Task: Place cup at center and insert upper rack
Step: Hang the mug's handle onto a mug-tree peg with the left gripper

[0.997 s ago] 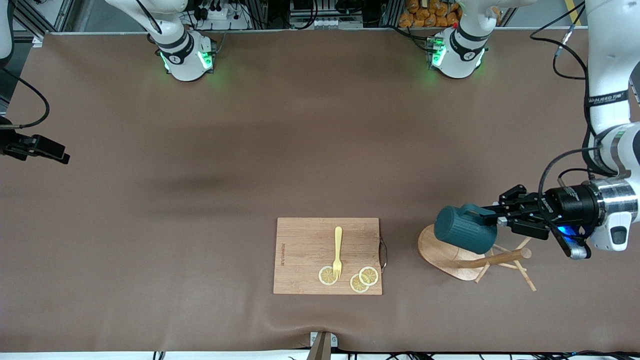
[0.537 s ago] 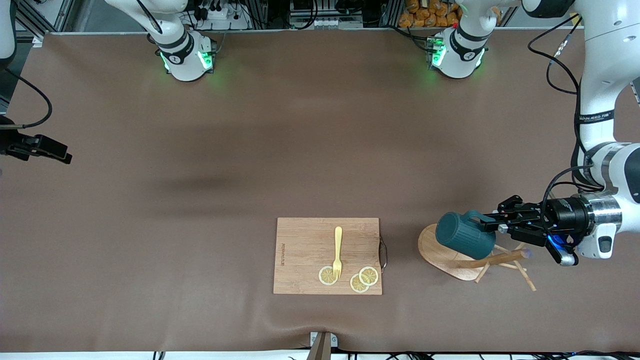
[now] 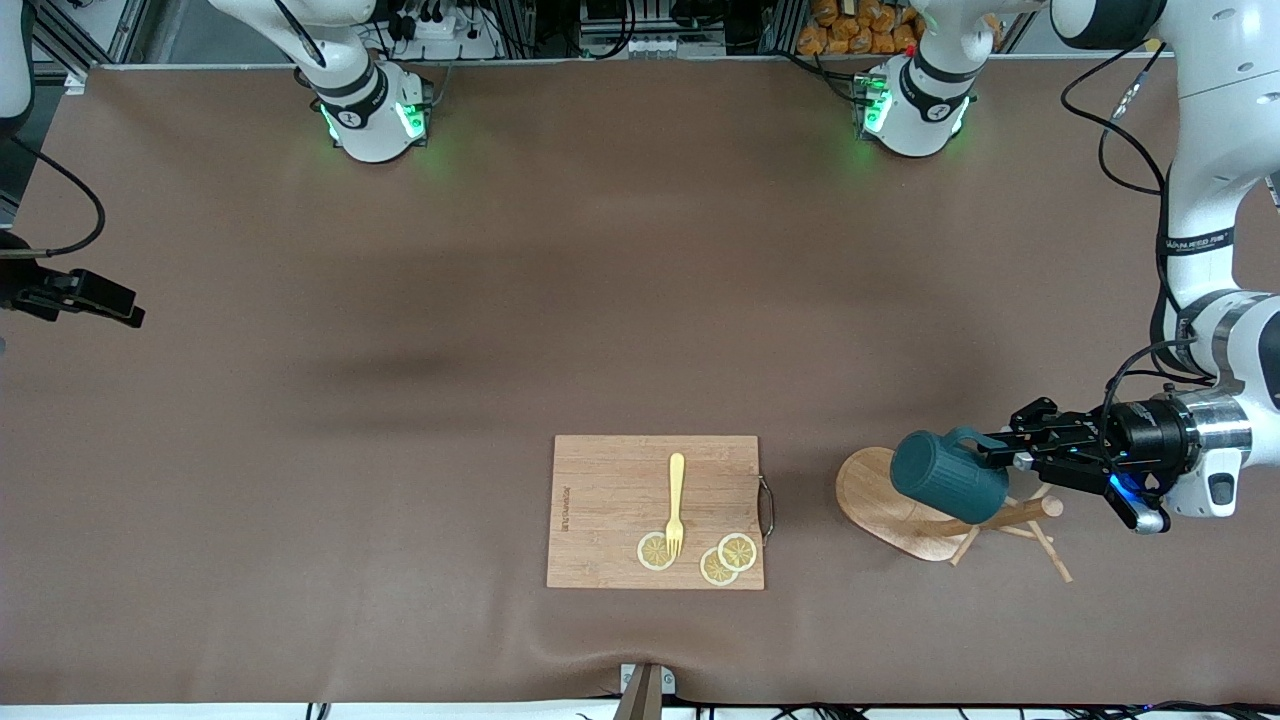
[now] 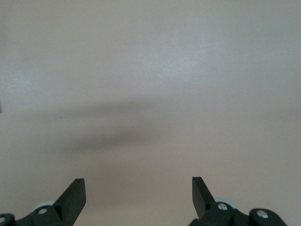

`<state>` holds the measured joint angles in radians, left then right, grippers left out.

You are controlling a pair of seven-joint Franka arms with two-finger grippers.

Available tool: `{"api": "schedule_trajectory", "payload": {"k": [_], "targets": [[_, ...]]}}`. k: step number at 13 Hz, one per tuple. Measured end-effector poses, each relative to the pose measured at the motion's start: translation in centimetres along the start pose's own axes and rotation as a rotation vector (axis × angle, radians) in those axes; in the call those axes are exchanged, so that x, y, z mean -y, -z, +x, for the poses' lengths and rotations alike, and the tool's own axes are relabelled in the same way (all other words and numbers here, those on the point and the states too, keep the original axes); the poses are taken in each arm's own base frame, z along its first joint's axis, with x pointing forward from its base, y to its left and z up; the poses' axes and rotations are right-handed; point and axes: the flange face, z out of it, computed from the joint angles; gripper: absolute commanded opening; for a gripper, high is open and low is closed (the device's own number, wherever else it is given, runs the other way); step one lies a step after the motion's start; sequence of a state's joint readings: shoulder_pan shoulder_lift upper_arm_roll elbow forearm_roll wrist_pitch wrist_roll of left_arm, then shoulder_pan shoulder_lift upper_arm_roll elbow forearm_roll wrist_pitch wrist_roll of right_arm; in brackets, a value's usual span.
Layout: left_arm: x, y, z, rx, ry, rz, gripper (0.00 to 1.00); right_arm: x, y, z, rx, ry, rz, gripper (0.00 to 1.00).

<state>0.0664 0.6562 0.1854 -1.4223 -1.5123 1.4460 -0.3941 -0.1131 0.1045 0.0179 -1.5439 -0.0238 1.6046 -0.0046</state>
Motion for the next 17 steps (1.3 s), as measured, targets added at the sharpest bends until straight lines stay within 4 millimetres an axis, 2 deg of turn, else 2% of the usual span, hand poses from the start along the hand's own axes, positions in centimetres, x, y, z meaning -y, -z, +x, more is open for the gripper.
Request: {"api": "schedule_trajectory", "payload": {"k": [6,11,17], "targets": [[1.5,1.3,1.5,0.016,-0.027,-0.003,0.00,0.0,0.0,0.0,0.000,0.000,0.000,1.00],[2.0,3.0,1.5,0.027,-0.037,-0.002,0.00,0.0,0.0,0.0,0.001,0.001,0.000,1.00],[3.7,2.9,3.3,0.029,-0.068,0.003,0.00,0.0,0.0,0.0,0.001,0.001,0.000,1.00]]}}
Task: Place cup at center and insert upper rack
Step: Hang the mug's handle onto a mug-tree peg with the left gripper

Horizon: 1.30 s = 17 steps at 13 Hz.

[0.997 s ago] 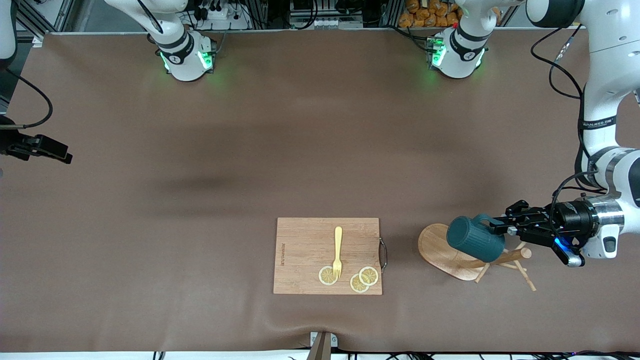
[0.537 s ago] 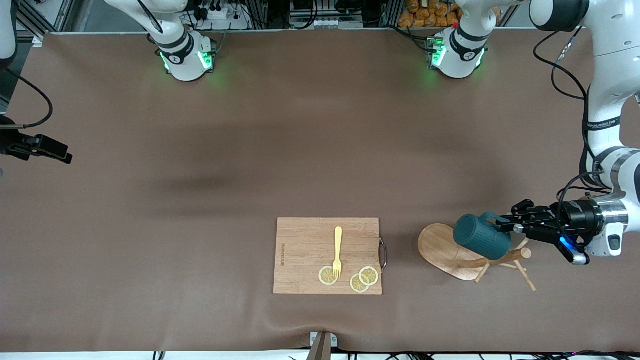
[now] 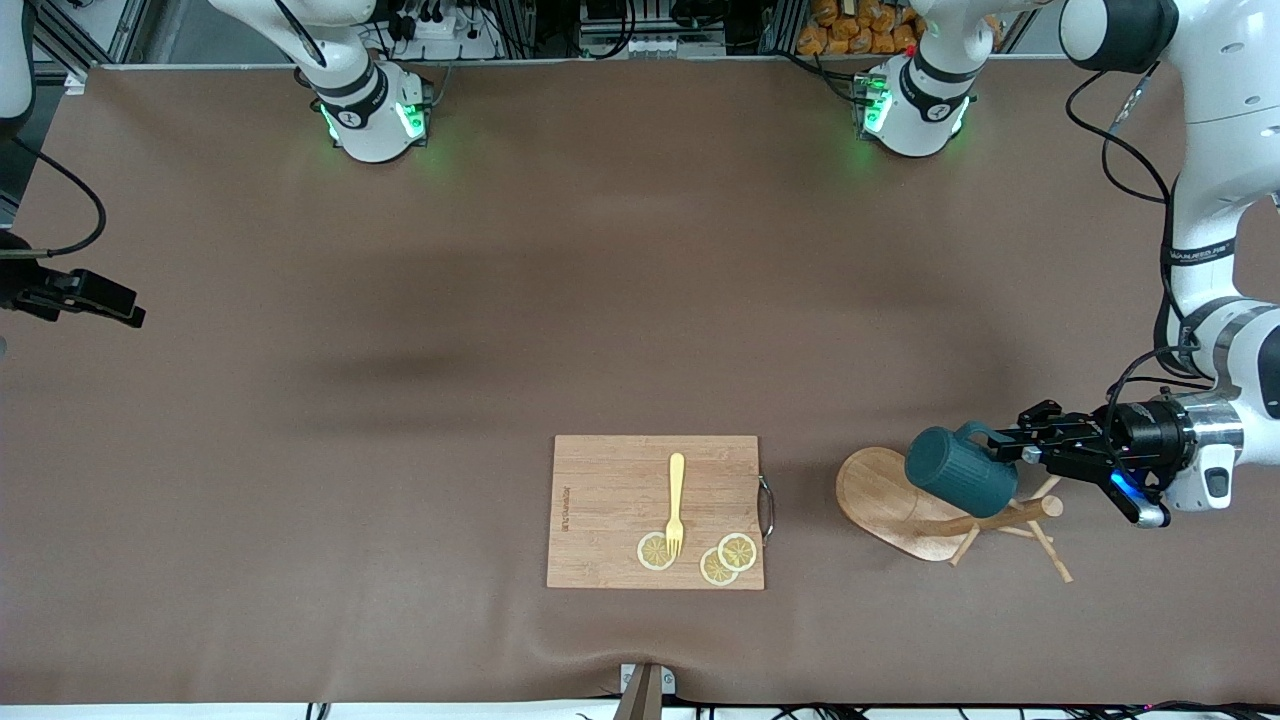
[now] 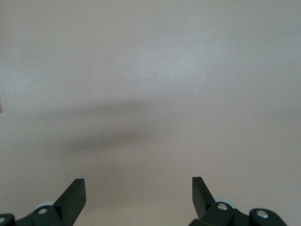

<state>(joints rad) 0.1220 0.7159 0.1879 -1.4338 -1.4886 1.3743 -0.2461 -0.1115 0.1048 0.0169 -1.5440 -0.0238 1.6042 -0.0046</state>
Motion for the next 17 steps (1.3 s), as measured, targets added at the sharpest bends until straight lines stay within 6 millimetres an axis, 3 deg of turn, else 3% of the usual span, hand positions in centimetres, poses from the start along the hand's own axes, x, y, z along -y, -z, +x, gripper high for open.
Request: {"api": "schedule_trajectory", "payload": {"k": [17], "targets": [[1.7,2.5,1.2,-0.016,-0.036,-0.017,0.00,0.4,0.0,0.0,-0.003,0.007,0.000,1.00]]}}
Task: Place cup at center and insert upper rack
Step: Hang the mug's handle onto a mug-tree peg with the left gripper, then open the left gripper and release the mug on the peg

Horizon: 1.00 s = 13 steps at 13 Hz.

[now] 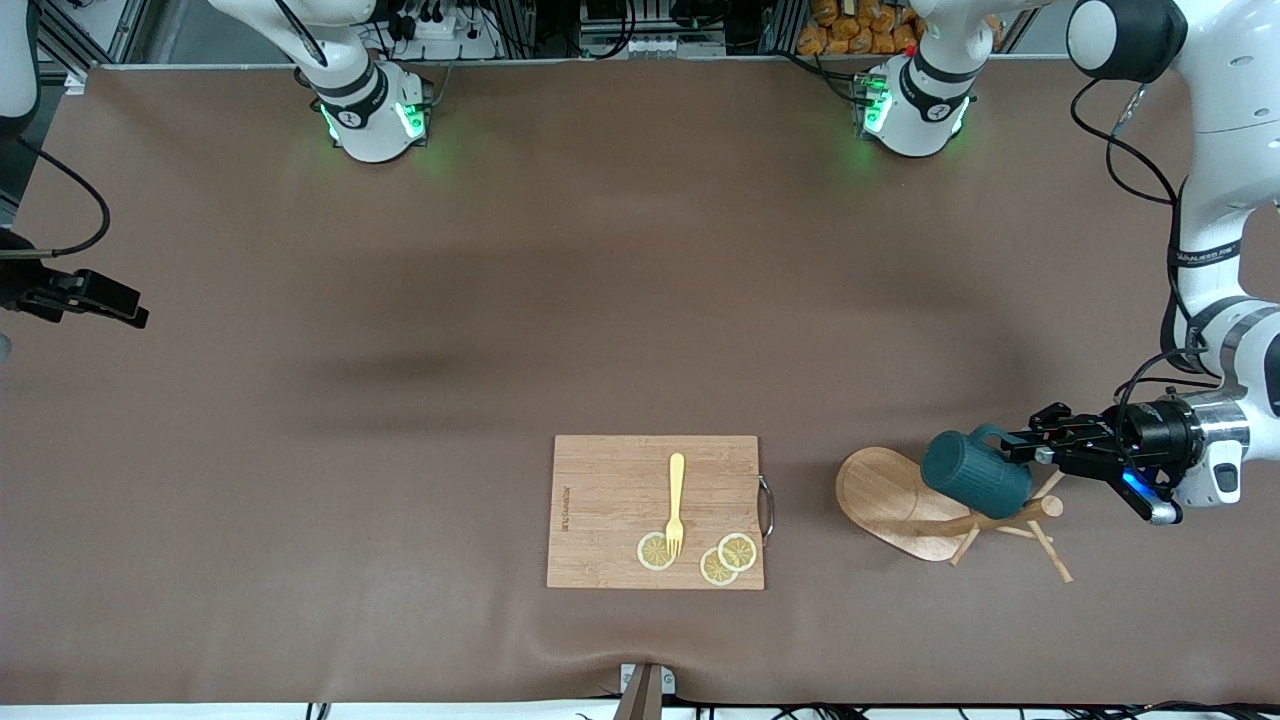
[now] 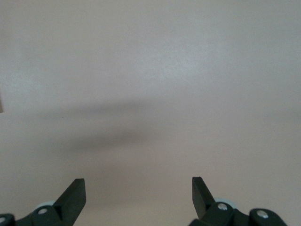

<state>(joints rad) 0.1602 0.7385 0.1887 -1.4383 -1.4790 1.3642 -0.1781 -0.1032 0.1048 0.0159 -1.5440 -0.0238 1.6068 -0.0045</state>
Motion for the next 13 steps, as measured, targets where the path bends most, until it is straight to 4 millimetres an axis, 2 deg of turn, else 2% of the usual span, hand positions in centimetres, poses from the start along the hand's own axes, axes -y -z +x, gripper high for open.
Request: {"api": "schedule_trajectory", "payload": {"k": [2,3,7,9,11,13], "targets": [[0.01,0.02,-0.02,0.001,-0.001,0.000,0.00,0.00,0.00,0.00,0.000,0.000,0.000,1.00],[0.01,0.02,-0.02,0.002,-0.001,0.000,0.07,0.02,0.00,0.00,0.000,0.000,0.000,1.00],[0.02,0.12,-0.03,0.001,-0.001,-0.001,0.69,0.05,0.00,-0.01,0.001,0.001,0.000,1.00],[0.03,0.15,-0.04,0.003,-0.001,-0.001,0.88,0.05,0.00,-0.01,0.001,0.001,0.000,1.00],[0.03,0.15,-0.06,0.004,-0.001,-0.001,1.00,0.06,-0.11,-0.17,0.015,0.001,0.000,1.00],[0.03,0.12,-0.07,0.005,-0.001,-0.001,1.00,0.05,-0.35,-0.49,0.044,0.000,0.000,1.00]]}}
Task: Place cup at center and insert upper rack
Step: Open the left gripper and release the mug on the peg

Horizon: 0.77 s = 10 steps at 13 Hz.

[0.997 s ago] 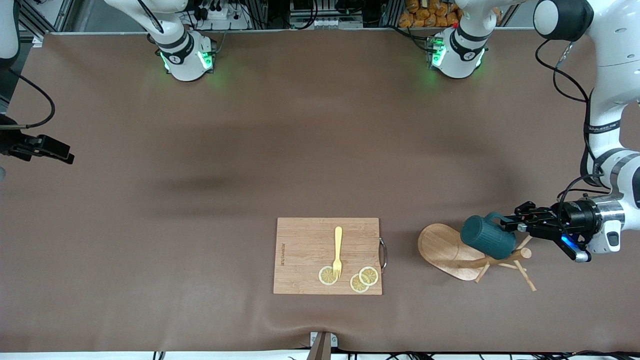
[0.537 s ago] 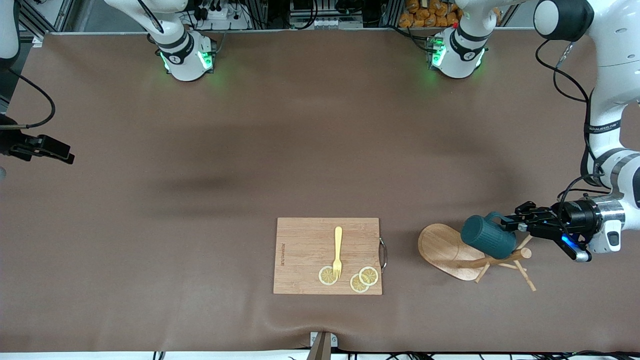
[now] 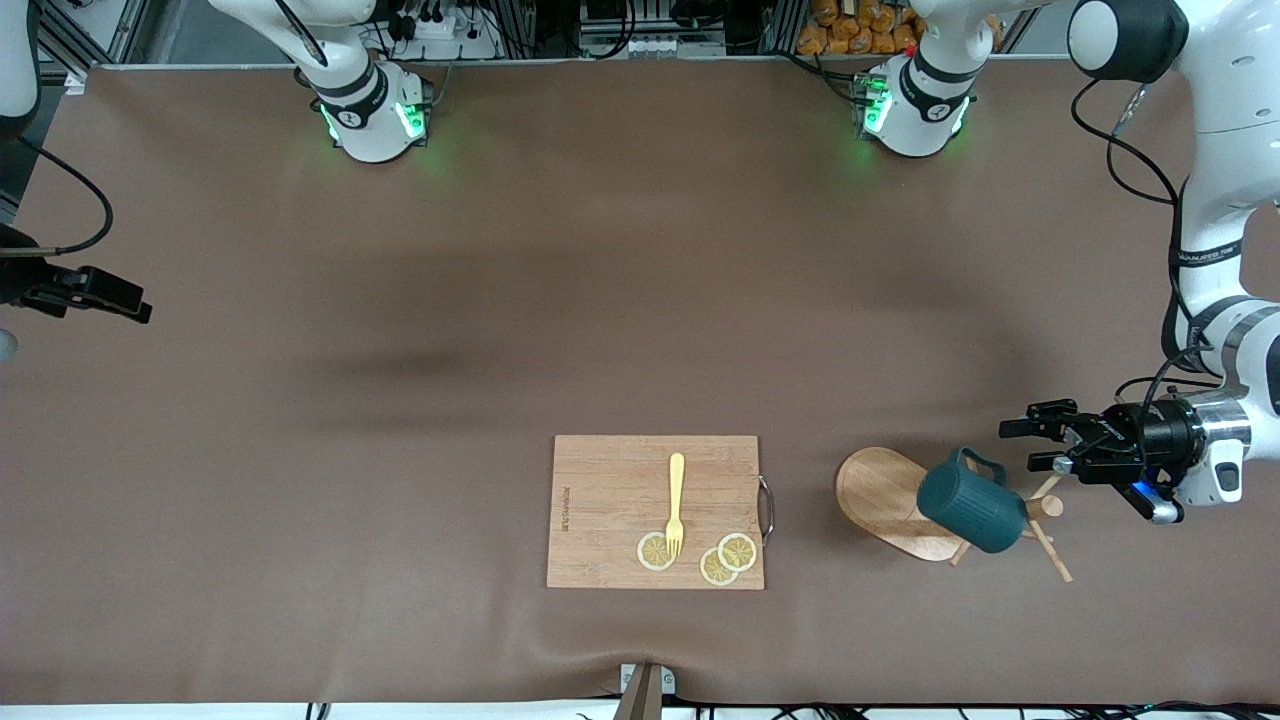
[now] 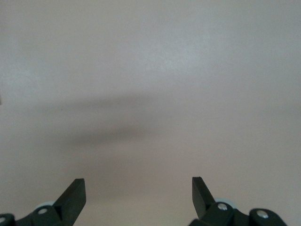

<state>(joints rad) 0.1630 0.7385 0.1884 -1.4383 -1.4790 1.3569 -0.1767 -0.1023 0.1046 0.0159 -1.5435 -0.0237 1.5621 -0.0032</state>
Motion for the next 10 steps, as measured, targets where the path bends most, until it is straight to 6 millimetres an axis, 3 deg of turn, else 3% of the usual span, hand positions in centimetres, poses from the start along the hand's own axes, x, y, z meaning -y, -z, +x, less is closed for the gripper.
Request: {"api": "schedule_trajectory", "payload": {"k": [5,7,10], "targets": [[-0.9,-0.3,-1.0,-0.015,-0.022,0.081,1.00,0.0,-0.1,-0.1,0.011,-0.001,0.000,1.00],[-2.7,0.1,-2.8,-0.084,-0.066,0.165,1.00,0.0,-0.1,-0.1,0.011,-0.002,0.000,1.00],[-6.1,0.0,-7.1,-0.212,-0.160,0.349,1.00,0.0,-0.1,-0.1,0.011,-0.002,0.000,1.00]]}}
